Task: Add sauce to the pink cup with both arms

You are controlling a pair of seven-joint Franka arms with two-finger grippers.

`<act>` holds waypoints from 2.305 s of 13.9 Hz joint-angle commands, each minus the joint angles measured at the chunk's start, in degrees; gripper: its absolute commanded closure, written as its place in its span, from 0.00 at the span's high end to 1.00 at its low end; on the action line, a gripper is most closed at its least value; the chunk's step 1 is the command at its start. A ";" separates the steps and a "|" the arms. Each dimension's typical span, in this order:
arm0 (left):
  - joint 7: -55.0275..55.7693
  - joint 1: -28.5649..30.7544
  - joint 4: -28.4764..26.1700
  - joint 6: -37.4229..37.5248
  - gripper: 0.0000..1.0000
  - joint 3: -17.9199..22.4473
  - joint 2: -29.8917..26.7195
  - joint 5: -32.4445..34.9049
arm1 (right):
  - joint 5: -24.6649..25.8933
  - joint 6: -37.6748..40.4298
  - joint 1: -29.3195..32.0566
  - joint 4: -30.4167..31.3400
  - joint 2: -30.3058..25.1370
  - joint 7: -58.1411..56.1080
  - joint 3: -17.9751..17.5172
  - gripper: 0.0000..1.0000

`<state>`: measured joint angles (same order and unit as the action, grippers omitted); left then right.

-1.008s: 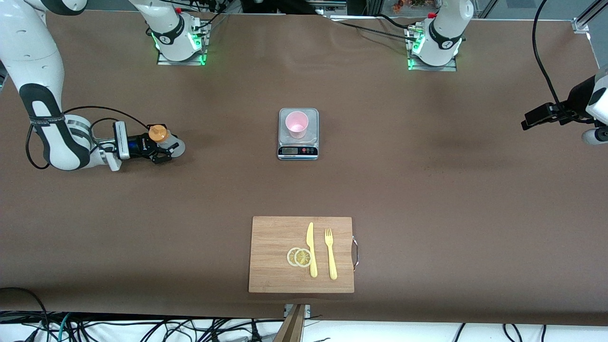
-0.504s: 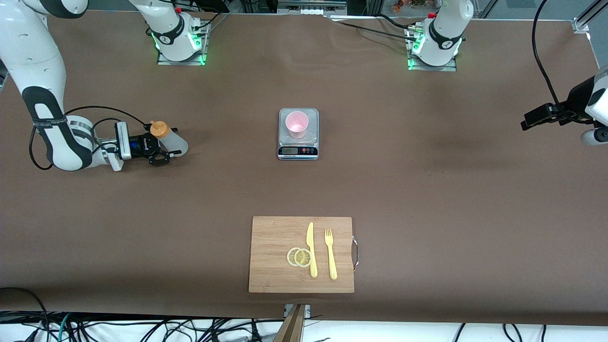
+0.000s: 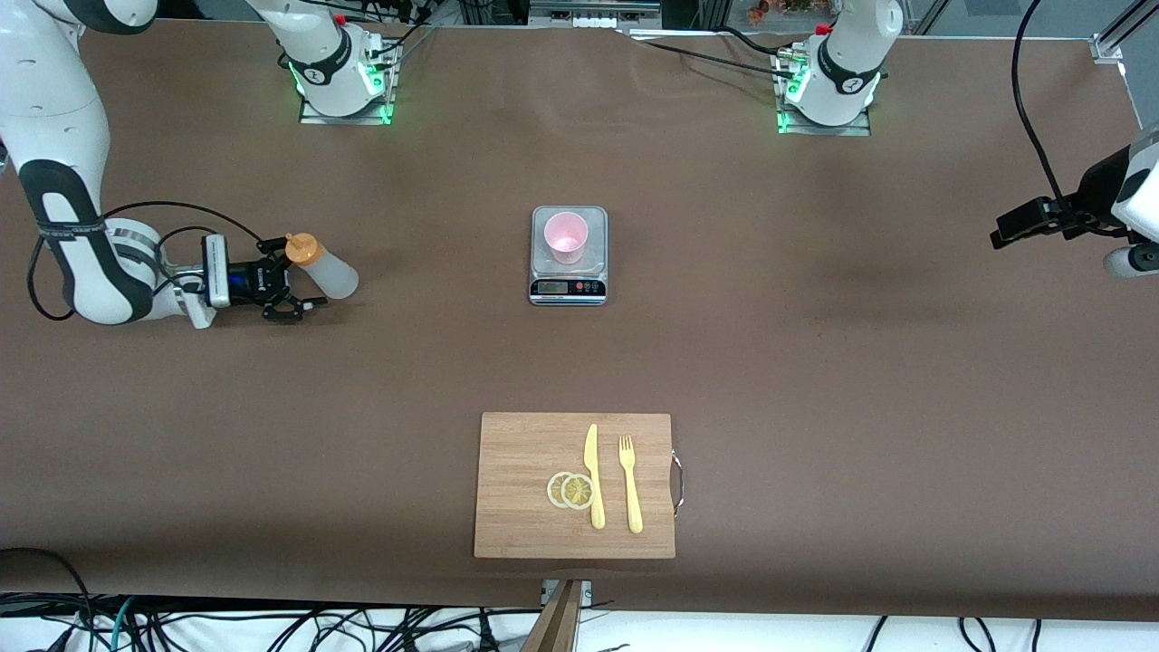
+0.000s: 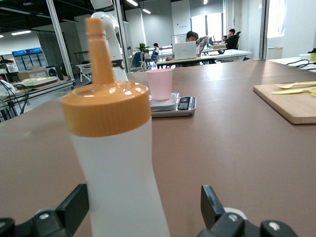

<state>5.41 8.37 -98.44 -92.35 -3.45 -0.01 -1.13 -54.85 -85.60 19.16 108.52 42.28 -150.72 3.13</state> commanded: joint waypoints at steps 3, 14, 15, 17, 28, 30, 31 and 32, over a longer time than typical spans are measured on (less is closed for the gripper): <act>0.47 -0.02 0.18 -0.55 1.00 -0.07 0.19 -1.86 | 2.02 1.40 4.31 -6.20 -1.05 0.34 -0.58 1.00; 0.47 -0.11 0.18 -0.64 1.00 -0.07 0.19 -1.86 | 13.80 2.81 1.86 -28.79 -4.39 36.06 1.27 1.00; 0.47 -0.02 0.18 -0.64 1.00 -0.07 0.27 -1.86 | 14.59 2.81 0.20 -30.55 -4.74 41.50 1.35 1.00; 0.47 -0.11 0.09 -0.64 1.00 -0.07 0.19 -1.86 | 16.61 2.54 -2.97 -34.76 -5.36 51.44 1.44 1.00; 0.47 -0.11 0.35 -0.73 1.00 -0.07 0.54 -1.86 | 31.73 0.52 -18.97 -44.89 -11.42 102.24 1.27 1.00; 0.47 -0.11 0.35 -0.73 1.00 -0.07 0.54 -1.86 | 34.97 0.52 -21.34 -44.80 -13.44 110.69 1.18 1.00; 0.47 -0.11 0.35 -0.73 1.00 -0.07 0.54 -1.86 | 36.81 0.78 -22.75 -44.63 -14.49 115.95 1.18 1.00; 0.47 -0.11 0.35 -0.73 1.00 -0.07 0.54 -1.86 | 38.05 0.78 -23.54 -44.45 -15.63 121.66 1.18 1.00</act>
<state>5.45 8.36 -98.44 -92.74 -3.63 0.40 -1.13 -19.81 -85.02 -2.63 63.07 29.30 -37.79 4.25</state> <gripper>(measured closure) 0.000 0.000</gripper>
